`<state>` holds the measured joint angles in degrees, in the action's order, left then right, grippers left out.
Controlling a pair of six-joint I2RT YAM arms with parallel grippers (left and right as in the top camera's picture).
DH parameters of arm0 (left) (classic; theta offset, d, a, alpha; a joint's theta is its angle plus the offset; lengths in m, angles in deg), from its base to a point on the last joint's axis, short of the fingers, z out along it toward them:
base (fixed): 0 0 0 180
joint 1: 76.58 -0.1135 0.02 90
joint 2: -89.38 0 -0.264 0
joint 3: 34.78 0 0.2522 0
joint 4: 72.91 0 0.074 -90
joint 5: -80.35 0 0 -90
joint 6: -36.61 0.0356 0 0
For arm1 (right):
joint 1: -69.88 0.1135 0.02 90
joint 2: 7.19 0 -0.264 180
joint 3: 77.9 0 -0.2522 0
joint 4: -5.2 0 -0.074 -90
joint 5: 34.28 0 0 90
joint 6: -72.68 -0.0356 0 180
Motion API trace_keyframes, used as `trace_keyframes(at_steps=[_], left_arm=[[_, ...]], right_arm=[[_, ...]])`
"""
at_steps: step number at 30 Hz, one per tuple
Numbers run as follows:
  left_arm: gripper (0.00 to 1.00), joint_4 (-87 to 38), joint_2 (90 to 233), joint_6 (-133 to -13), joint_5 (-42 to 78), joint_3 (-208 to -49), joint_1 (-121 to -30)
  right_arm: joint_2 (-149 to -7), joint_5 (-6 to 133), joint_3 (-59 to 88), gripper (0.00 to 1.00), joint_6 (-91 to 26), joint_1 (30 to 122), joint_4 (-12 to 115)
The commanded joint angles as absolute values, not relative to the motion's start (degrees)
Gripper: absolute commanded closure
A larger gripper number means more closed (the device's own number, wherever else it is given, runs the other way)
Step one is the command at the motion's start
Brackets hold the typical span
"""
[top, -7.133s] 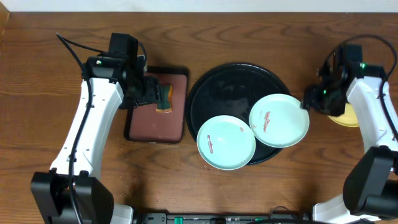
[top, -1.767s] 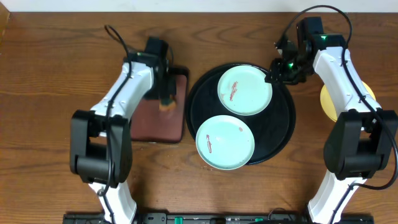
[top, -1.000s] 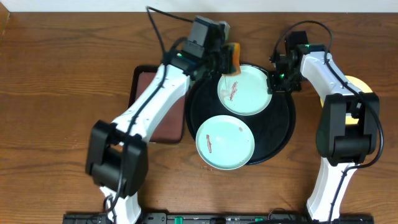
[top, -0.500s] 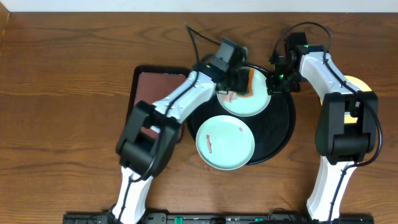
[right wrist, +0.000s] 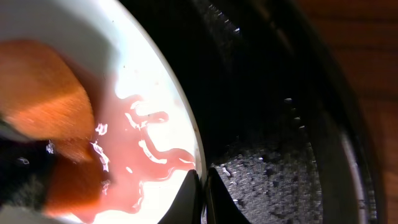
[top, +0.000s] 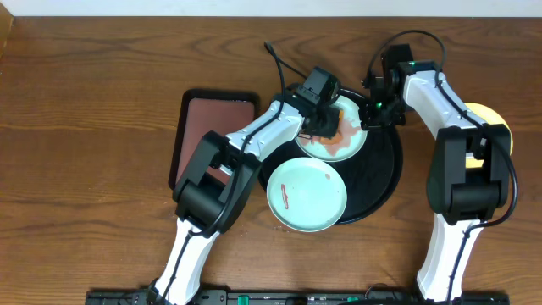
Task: Clean dirty plates on tray and stack at the side
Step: 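Scrub the upper green plate with the sponge, right gripper holding it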
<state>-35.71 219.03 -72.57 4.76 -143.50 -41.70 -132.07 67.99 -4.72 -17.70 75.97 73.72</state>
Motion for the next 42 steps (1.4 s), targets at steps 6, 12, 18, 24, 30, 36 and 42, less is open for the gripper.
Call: trace_keyframes(at_steps=[6,12,18,24,30,36,42], left_arm=[[0.92,-25.11,218.72,-64.09,-20.0,-142.23,-43.71],[0.93,-27.4,218.72,-67.06,-13.79,-142.21,-43.71],[0.92,-37.39,220.25,-82.58,7.76,-142.14,-43.36],[0.93,-42.11,222.19,-88.87,14.16,-141.99,-39.82],[0.93,-40.76,222.17,-88.85,19.25,-141.9,-37.86],[0.92,-32.58,221.93,-87.17,15.43,-141.9,-40.44],[0.93,-27.27,221.52,-81.55,3.56,-141.9,-46.03]], right_arm=[[-133.84,65.59,-3.89,0.99,-20.85,77.11,75.05],[-133.84,65.59,-3.89,0.99,-20.45,77.11,75.14],[-133.84,65.61,-3.89,0.99,-20.47,77.13,75.16],[-133.84,65.59,-3.89,0.99,-20.47,77.11,75.32],[-133.84,65.61,-3.89,0.99,-20.47,77.11,75.34],[-133.84,65.61,-3.89,0.99,-20.47,77.11,75.38],[-133.84,65.61,-3.89,0.99,-20.47,77.11,75.38]])
